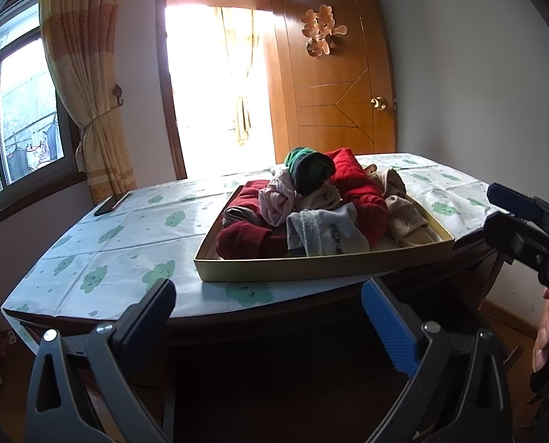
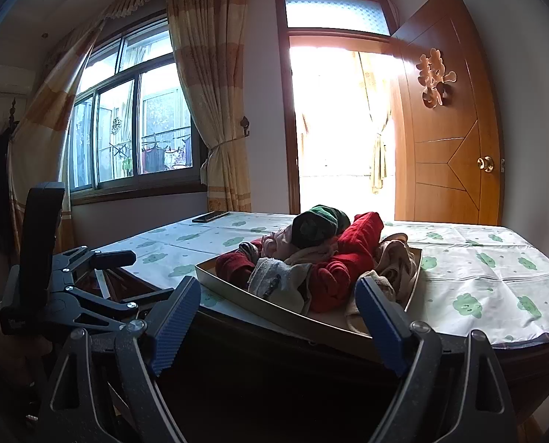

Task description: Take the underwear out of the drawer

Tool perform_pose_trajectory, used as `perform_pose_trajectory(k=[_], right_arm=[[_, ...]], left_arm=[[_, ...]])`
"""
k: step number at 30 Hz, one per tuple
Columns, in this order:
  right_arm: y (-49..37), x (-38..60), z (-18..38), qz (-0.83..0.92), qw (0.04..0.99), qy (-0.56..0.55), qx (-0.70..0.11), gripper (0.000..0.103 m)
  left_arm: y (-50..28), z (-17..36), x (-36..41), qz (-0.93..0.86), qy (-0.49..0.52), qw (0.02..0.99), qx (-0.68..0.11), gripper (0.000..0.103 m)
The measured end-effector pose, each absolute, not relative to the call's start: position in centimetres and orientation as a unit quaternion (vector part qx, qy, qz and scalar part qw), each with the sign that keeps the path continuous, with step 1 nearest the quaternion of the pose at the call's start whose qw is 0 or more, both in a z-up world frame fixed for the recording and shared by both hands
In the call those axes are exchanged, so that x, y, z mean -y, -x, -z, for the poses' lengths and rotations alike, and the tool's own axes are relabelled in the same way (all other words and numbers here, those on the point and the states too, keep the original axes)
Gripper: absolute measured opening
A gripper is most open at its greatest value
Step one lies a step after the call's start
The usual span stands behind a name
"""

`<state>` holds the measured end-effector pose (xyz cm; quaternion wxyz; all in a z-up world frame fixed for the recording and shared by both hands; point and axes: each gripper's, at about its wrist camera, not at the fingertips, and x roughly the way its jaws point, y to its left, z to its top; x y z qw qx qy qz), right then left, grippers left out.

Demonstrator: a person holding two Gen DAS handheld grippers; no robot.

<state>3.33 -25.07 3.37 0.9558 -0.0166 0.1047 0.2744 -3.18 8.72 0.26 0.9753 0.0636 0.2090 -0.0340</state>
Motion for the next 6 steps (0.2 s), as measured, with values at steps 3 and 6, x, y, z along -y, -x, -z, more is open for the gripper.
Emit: perform_pose_trajectory(k=[3,6], right_arm=[[-3.31,25.03,-3.36,-0.275,0.956,0.019,-0.105,0.087],[-3.43,24.95,-3.25,-0.276,0.955,0.021,-0.108,0.087]], left_arm=[[3.2,-0.18,-8.79,0.037,-0.063,0.975,-0.209,0.102],[3.32,-0.21,-8.74,0.038,-0.063,0.976,-0.205,0.102]])
